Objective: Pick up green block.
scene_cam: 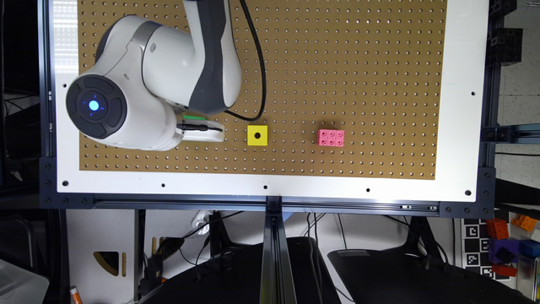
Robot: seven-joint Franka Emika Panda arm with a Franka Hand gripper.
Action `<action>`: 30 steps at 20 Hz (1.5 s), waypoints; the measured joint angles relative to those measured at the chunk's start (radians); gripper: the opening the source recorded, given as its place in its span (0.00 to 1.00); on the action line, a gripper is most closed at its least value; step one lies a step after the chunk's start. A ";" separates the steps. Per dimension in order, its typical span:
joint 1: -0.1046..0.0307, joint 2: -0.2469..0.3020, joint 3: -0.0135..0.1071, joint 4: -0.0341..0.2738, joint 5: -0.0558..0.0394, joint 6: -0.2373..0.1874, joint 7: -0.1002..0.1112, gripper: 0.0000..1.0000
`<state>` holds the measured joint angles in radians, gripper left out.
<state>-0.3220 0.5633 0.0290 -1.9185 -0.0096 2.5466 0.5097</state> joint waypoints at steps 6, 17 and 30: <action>0.000 0.018 0.000 0.001 0.0000 0.003 0.000 1.00; -0.001 0.056 0.000 0.018 -0.0004 0.019 0.000 0.00; -0.001 0.056 0.000 0.017 -0.0005 0.018 0.000 0.00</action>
<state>-0.3232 0.6191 0.0289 -1.9010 -0.0101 2.5645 0.5097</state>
